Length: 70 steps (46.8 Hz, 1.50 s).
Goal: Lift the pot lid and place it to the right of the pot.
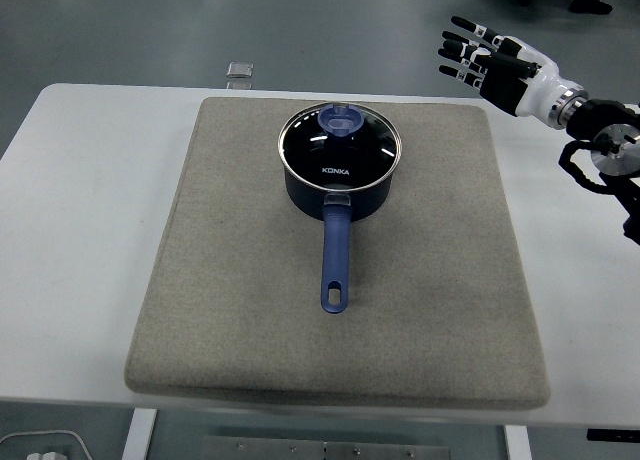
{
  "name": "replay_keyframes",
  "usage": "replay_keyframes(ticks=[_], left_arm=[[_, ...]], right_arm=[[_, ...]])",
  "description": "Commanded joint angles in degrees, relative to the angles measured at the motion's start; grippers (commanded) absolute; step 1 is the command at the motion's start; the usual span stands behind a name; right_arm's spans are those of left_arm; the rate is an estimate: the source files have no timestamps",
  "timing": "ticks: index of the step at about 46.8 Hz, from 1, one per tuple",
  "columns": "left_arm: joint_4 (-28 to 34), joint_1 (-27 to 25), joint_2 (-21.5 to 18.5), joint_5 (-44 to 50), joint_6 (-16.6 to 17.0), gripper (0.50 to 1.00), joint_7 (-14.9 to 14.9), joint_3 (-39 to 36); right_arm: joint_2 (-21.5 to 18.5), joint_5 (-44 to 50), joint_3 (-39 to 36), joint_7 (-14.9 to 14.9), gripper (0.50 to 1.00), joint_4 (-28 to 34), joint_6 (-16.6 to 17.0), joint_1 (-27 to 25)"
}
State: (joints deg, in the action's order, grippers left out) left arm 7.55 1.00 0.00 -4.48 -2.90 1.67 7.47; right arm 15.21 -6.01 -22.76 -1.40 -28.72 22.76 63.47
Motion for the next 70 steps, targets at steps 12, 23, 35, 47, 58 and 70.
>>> replay_keyframes(ticks=[12, 23, 35, 47, 58, 70], left_arm=[[-0.1, 0.3, 0.0, 0.0, 0.0, 1.0, -0.1, 0.0], [-0.3, 0.0, 0.0, 0.0, 0.0, 1.0, -0.1, 0.0], [-0.3, 0.0, 0.0, 0.0, 0.0, 1.0, -0.1, 0.0], [-0.3, 0.0, 0.0, 0.0, 0.0, 1.0, -0.1, 0.0], [-0.3, 0.0, 0.0, 0.0, 0.0, 1.0, -0.1, 0.0], [-0.3, 0.0, 0.0, 0.0, 0.0, 1.0, -0.1, 0.0]], right_arm=[[0.7, 0.0, 0.1, 0.1, 0.928, 0.1, 0.1, -0.5], [0.4, -0.1, -0.1, -0.1, 0.928, 0.1, 0.0, -0.3], [0.0, -0.1, -0.1, -0.1, 0.928, -0.1, 0.5, -0.5], [-0.1, 0.0, 0.0, -0.1, 0.928, -0.3, 0.7, -0.7], [0.4, 1.0, 0.4, 0.0, 0.928, -0.3, 0.7, -0.3], [0.6, 2.2, 1.1, 0.0, 0.928, -1.5, 0.6, -0.2]])
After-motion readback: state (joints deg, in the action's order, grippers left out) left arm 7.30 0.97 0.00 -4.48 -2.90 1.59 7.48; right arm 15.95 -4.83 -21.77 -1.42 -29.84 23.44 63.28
